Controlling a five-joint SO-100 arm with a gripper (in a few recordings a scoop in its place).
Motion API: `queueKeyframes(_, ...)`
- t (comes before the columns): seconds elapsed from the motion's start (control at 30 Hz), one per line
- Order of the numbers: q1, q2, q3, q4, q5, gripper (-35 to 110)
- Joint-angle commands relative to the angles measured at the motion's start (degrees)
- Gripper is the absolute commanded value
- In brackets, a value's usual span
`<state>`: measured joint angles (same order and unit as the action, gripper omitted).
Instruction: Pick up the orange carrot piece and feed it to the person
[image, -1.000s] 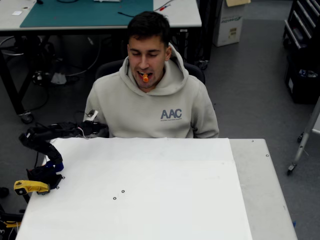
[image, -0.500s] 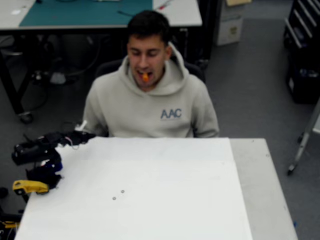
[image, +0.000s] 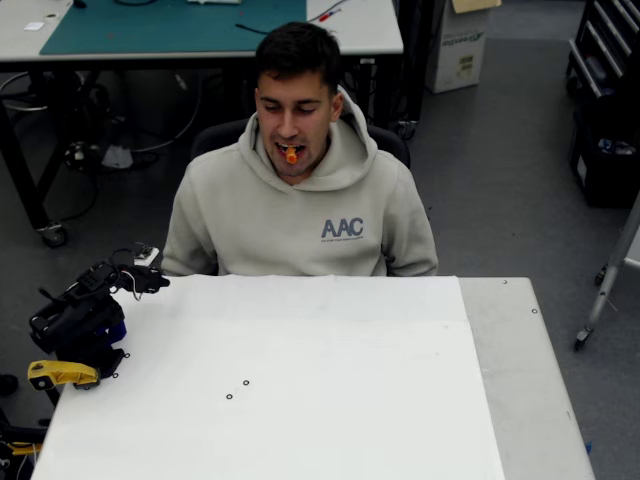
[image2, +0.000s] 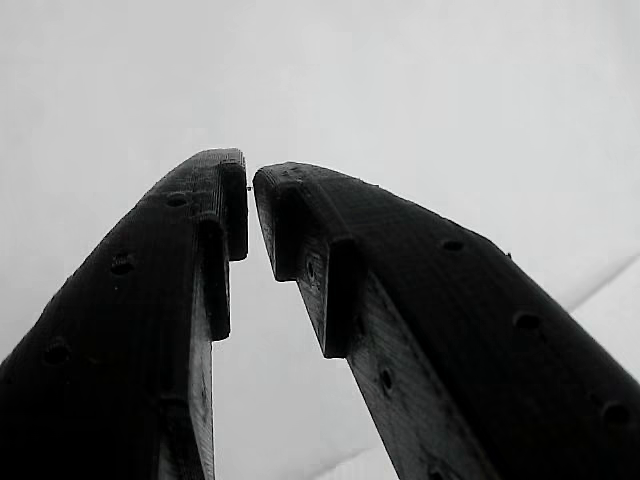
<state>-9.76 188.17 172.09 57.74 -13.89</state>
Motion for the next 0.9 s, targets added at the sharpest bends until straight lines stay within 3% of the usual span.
queueKeyframes(0.0, -1.0, 1.4, -0.8, 3.3, -0.1, -2)
queueKeyframes(0.33, -0.4, 1.4, -2.6, 8.3, -0.3, -2)
queueKeyframes(0.87, -0.5, 1.4, -3.0, 7.7, -0.3, -2)
